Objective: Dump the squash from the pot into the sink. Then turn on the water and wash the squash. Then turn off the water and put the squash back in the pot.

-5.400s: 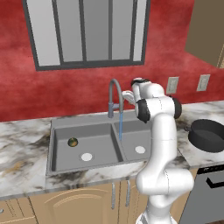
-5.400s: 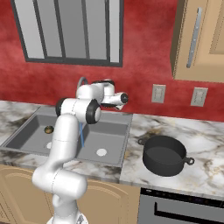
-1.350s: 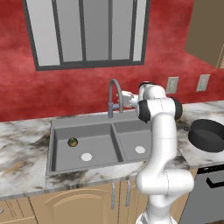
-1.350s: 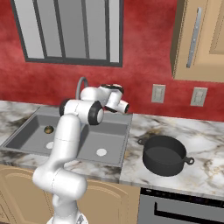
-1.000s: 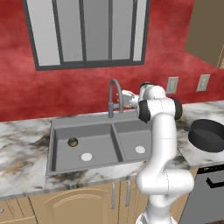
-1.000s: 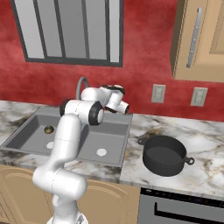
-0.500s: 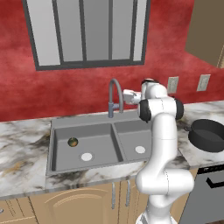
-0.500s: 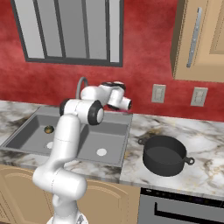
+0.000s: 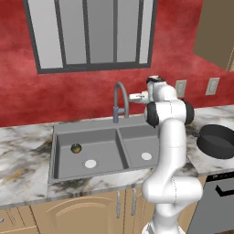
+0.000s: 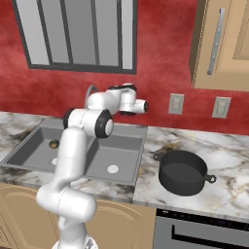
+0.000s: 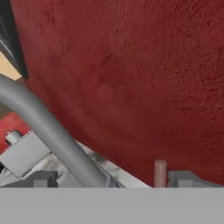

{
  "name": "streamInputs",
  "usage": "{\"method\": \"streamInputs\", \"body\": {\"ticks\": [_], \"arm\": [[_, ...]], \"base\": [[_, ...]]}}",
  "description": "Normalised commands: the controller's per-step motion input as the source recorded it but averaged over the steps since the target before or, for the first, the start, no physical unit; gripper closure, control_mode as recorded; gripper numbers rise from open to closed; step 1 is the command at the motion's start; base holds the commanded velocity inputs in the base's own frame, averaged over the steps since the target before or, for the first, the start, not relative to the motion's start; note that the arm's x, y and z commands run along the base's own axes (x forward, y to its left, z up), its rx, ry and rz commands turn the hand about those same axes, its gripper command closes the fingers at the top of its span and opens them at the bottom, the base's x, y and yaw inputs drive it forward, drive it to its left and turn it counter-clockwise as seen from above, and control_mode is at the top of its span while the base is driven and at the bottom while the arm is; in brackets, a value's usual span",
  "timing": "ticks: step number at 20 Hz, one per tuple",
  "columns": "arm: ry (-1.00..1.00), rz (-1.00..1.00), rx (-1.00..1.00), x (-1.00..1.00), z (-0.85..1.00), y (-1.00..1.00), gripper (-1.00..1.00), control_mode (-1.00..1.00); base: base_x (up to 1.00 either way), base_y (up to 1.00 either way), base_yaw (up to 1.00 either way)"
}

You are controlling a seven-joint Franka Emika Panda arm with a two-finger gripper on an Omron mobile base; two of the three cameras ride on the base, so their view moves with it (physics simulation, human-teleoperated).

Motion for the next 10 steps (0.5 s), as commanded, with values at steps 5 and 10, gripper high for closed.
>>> {"method": "streamInputs", "body": {"ticks": [5,10], "arm": [[-0.12,-0.02,-0.31,0.0,0.67,-0.49,-1.0,-1.0],[-0.09,-0.02,-0.26,-0.14,0.62,-0.47,-1.0,-1.0]], "base": [[0.0,0.0,0.0],[0.0,0.0,0.0]]}}
